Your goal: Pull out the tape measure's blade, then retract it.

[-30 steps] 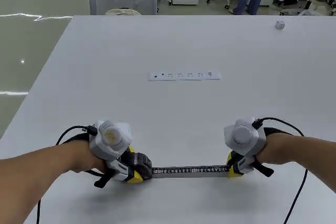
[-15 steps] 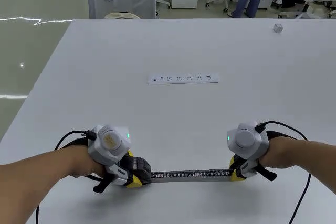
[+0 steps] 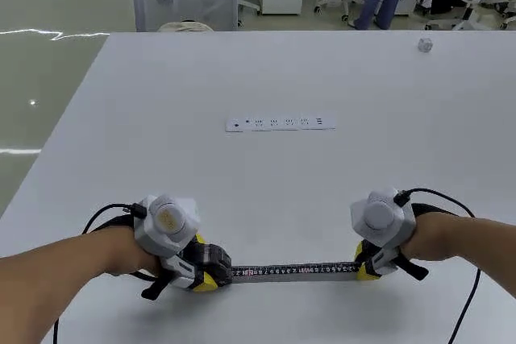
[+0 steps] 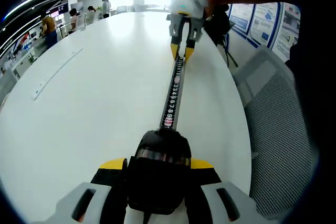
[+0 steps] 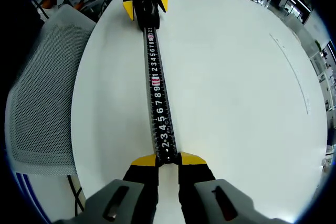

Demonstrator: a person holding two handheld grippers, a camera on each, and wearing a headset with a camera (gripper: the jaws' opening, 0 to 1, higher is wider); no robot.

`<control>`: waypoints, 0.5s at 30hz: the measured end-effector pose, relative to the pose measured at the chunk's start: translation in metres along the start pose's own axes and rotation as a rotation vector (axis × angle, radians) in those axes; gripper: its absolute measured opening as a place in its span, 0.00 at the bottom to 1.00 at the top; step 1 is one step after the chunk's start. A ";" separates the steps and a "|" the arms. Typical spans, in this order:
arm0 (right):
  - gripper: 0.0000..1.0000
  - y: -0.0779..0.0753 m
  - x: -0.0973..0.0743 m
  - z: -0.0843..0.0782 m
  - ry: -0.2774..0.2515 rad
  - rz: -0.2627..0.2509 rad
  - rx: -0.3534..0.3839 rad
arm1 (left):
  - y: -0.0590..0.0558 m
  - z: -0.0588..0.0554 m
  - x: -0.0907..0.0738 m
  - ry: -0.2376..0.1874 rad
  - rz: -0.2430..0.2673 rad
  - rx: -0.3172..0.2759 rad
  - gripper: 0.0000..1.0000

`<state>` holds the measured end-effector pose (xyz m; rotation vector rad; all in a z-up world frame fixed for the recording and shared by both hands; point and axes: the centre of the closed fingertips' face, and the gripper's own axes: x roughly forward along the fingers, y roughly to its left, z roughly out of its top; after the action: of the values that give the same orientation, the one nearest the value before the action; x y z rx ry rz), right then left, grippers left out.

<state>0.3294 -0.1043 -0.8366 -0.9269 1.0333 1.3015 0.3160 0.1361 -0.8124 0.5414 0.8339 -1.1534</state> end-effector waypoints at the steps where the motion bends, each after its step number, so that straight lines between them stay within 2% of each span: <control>1: 0.13 0.000 0.000 0.000 0.001 0.000 -0.001 | 0.000 0.000 0.000 -0.001 0.000 0.000 0.39; 9: 0.14 0.000 0.001 0.001 -0.003 -0.009 0.005 | 0.000 0.001 0.001 -0.007 -0.003 0.002 0.39; 15: 0.15 0.001 0.000 0.000 -0.053 -0.013 0.005 | 0.000 0.001 0.001 -0.012 0.002 0.003 0.39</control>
<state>0.3289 -0.1038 -0.8370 -0.8894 0.9874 1.3055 0.3166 0.1349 -0.8123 0.5371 0.8207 -1.1553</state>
